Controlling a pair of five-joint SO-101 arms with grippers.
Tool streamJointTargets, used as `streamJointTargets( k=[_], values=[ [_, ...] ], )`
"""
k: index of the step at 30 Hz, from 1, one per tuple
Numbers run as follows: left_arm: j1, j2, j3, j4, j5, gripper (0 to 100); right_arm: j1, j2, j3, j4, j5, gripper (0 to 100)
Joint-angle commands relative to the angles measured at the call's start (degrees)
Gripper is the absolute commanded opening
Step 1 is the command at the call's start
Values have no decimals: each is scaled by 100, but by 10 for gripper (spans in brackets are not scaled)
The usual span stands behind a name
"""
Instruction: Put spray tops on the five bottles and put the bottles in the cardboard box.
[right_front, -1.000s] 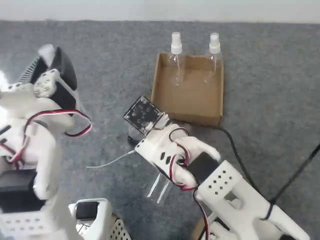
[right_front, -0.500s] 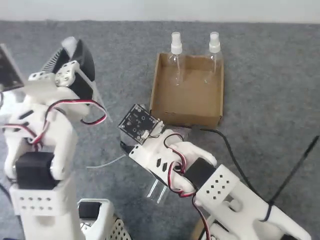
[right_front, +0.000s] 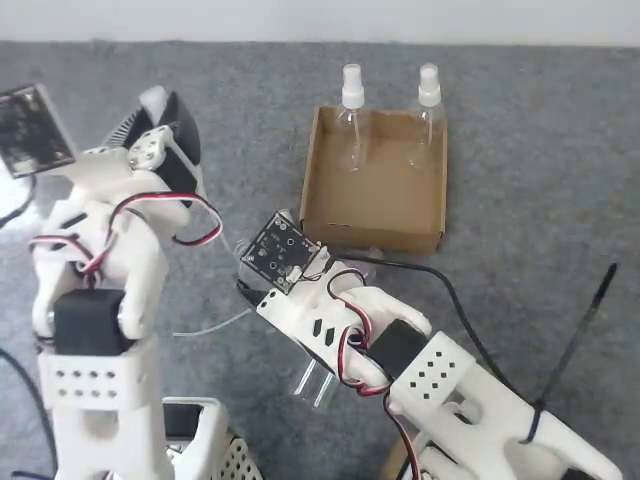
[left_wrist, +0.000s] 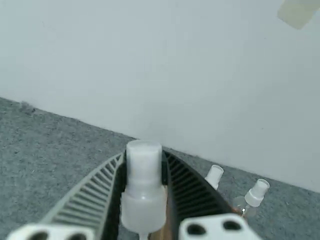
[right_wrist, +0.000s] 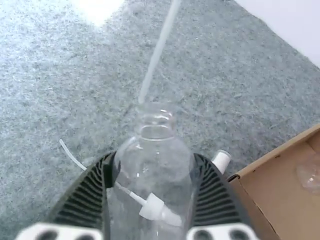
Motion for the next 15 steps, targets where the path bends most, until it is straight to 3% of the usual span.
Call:
streamJointTargets(
  k=[1, 7, 15],
  values=[
    [202, -26, 4, -220, 62, 11, -40, -242, -53, -154, -70, 6],
    [519, -18, 40, -176, 53, 11, -40, -242, -44, -127, -70, 6],
    [527, -70, 1077, -158, -202, 11, 66, -242, -35, -145, -70, 6]
  ],
)
